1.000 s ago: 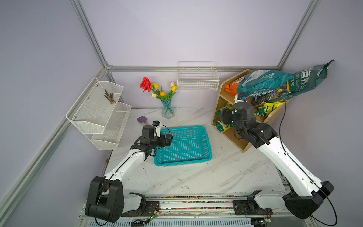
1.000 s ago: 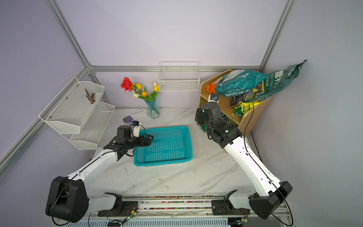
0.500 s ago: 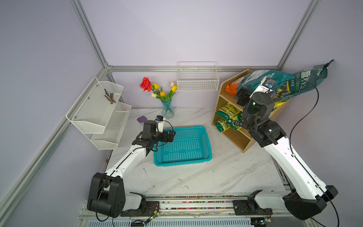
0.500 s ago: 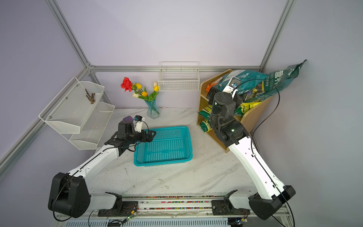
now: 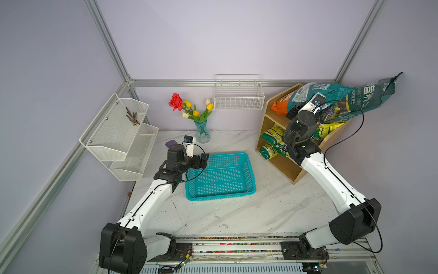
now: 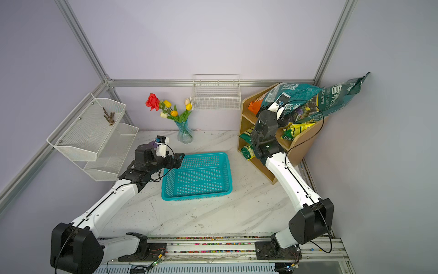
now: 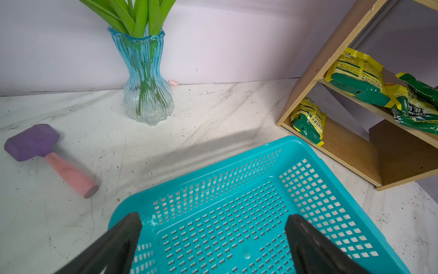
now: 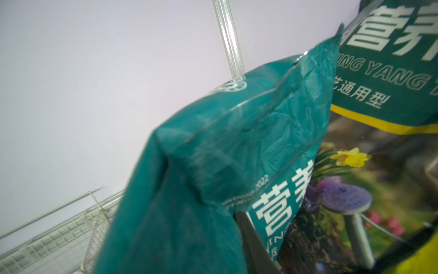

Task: Take down the fertilizer bag from the shelf
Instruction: Pick up the fertilizer bag from the shelf.

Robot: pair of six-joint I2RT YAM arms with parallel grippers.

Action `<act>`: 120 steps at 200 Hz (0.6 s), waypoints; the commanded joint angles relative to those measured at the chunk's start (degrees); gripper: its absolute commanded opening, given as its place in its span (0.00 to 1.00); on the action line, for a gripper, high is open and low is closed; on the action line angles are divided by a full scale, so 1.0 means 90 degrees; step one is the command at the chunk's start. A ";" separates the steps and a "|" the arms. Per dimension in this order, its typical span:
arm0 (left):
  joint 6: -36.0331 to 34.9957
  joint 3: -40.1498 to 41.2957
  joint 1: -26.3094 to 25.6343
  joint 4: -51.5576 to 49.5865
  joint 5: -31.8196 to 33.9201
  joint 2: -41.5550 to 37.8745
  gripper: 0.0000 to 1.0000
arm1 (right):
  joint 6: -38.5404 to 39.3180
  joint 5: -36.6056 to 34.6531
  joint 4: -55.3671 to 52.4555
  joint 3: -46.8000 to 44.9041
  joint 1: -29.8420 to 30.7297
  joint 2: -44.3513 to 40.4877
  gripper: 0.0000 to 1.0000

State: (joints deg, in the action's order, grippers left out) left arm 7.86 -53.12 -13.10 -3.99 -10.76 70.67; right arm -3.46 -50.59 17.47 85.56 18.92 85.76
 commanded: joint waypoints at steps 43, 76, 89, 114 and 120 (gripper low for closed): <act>-0.0039 0.0160 -0.0013 0.0109 0.0770 -0.0156 1.00 | 0.0438 0.1491 0.0042 0.0519 -0.0015 -0.0250 0.00; -0.0009 0.0175 -0.0013 0.0128 0.0857 -0.0141 1.00 | 0.0484 0.2224 -0.0310 0.0869 -0.0001 -0.0725 0.00; 0.0019 0.0180 -0.0015 0.0136 0.0856 -0.0115 1.00 | 0.0504 0.2455 -0.0541 0.1130 0.0008 -0.0829 0.00; 0.0071 0.0171 -0.0016 0.0141 0.0849 -0.0076 1.00 | 0.0450 0.2936 -0.0928 0.1631 0.0025 -0.0914 0.00; 0.0074 0.0178 -0.0011 0.0140 0.0848 -0.0065 1.00 | 0.0435 0.3041 -0.1009 0.1758 0.0049 -0.0925 0.00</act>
State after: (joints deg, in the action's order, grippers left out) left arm 7.94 -53.12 -13.10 -3.88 -3.95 70.22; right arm 0.54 -32.53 2.66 93.95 18.44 82.48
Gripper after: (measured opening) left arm 0.998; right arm 0.084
